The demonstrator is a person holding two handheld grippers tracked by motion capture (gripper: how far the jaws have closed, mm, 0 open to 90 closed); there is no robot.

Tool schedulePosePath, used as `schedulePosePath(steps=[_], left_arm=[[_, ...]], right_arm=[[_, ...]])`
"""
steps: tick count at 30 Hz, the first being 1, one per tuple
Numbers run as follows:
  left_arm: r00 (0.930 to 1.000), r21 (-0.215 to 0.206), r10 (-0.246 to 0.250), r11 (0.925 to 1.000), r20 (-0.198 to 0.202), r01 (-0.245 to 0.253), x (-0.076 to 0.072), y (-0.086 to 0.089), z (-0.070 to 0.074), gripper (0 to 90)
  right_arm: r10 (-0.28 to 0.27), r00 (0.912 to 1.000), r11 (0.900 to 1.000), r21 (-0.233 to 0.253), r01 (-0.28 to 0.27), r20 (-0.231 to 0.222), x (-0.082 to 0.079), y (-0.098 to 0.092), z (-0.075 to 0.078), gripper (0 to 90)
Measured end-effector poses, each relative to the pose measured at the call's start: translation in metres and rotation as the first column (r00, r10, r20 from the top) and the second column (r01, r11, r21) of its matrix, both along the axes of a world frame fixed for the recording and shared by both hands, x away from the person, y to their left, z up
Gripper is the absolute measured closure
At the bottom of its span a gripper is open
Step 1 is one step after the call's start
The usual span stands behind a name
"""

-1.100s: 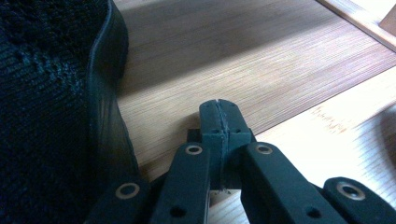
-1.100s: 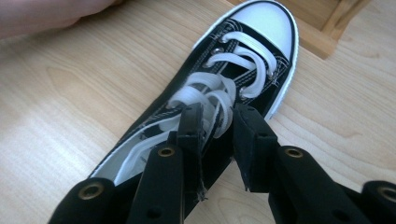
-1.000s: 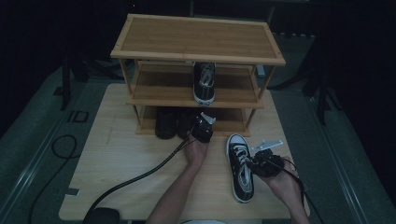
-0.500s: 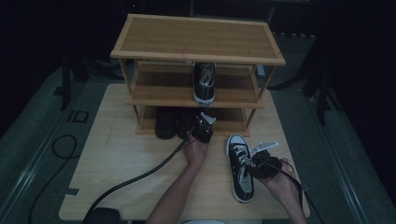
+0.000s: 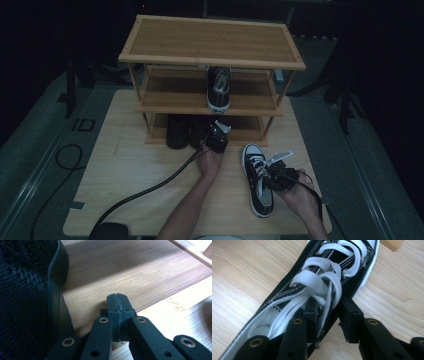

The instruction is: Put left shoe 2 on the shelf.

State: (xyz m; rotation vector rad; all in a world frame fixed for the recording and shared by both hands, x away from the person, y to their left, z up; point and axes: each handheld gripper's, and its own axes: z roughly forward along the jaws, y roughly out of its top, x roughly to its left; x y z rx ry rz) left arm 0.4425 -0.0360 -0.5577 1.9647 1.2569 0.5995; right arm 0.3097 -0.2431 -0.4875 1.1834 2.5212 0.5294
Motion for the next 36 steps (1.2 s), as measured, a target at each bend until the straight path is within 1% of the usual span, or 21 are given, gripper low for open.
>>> schedulePosePath(steps=[2,5,13,18,21,26,31,33,36], left_arm=[[1.0000,0.000,0.000,1.0000,0.000,0.000,0.000,0.000,0.000,90.0],[1.0000,0.000,0.000,1.0000,0.000,0.000,0.000,0.000,0.000,90.0],[1.0000,0.000,0.000,1.0000,0.000,0.000,0.000,0.000,0.000,90.0],[1.0000,0.000,0.000,1.0000,0.000,0.000,0.000,0.000,0.000,90.0],[1.0000,0.000,0.000,1.0000,0.000,0.000,0.000,0.000,0.000,90.0],[1.0000,0.000,0.000,1.0000,0.000,0.000,0.000,0.000,0.000,90.0],[1.0000,0.000,0.000,1.0000,0.000,0.000,0.000,0.000,0.000,90.0],[1.0000,0.000,0.000,1.0000,0.000,0.000,0.000,0.000,0.000,90.0],[1.0000,0.000,0.000,1.0000,0.000,0.000,0.000,0.000,0.000,90.0]], right_arm=[[0.001,1.0000,1.000,-0.002,-0.001,-0.004,0.000,-0.003,0.000,72.0],[0.000,1.0000,1.000,0.002,0.000,-0.004,0.001,-0.008,0.001,72.3],[-0.012,0.9998,0.999,-0.031,0.012,0.014,0.002,-0.018,0.006,72.7],[-0.012,0.9999,1.000,-0.025,0.012,0.012,0.002,-0.021,0.007,73.5],[-0.009,0.9999,1.000,-0.030,0.009,0.008,0.002,-0.021,0.005,72.5],[-0.015,0.9999,1.000,-0.009,0.015,-0.007,0.006,-0.022,0.001,71.6],[-0.013,0.9995,1.000,-0.001,0.013,-0.027,0.008,-0.020,-0.005,75.7],[-0.010,0.9994,1.000,0.015,0.010,-0.033,0.008,-0.021,-0.003,82.5],[-0.007,0.9994,1.000,0.030,0.008,-0.035,0.008,-0.023,-0.002,87.0]])
